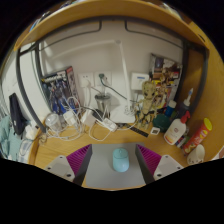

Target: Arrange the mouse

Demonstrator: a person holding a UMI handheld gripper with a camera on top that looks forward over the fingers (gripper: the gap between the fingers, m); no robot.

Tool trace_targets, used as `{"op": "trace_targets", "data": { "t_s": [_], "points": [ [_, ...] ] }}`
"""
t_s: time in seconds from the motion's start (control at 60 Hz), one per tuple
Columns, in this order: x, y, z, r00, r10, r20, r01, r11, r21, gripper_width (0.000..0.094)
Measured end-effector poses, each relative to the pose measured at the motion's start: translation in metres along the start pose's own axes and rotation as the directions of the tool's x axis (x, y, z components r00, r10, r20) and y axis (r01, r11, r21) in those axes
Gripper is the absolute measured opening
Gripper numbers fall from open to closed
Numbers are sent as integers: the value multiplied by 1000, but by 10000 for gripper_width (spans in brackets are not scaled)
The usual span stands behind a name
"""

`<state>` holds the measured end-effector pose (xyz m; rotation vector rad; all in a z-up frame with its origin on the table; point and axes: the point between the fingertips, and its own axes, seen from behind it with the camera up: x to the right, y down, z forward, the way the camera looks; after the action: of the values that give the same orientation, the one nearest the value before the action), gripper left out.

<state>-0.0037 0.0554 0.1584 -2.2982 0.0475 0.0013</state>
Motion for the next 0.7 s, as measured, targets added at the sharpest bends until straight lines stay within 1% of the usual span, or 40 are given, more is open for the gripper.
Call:
{"op": "trace_targets", "data": {
  "t_s": [0.15, 0.283, 0.383, 0.5, 0.7],
  "points": [
    [-15, -13, -57, 999, 2, -36, -1, 1000, 31, 867],
    [-36, -16, -90, 1000, 0, 1, 0, 999, 48, 866],
    [-45, -18, -105, 1000, -8, 17, 7, 998, 62, 873],
    [-46, -21, -116, 1000, -17, 8, 16, 996, 88, 871],
    [-54, -15, -119, 1000, -28, 14, 27, 996, 87, 867]
  ]
}}
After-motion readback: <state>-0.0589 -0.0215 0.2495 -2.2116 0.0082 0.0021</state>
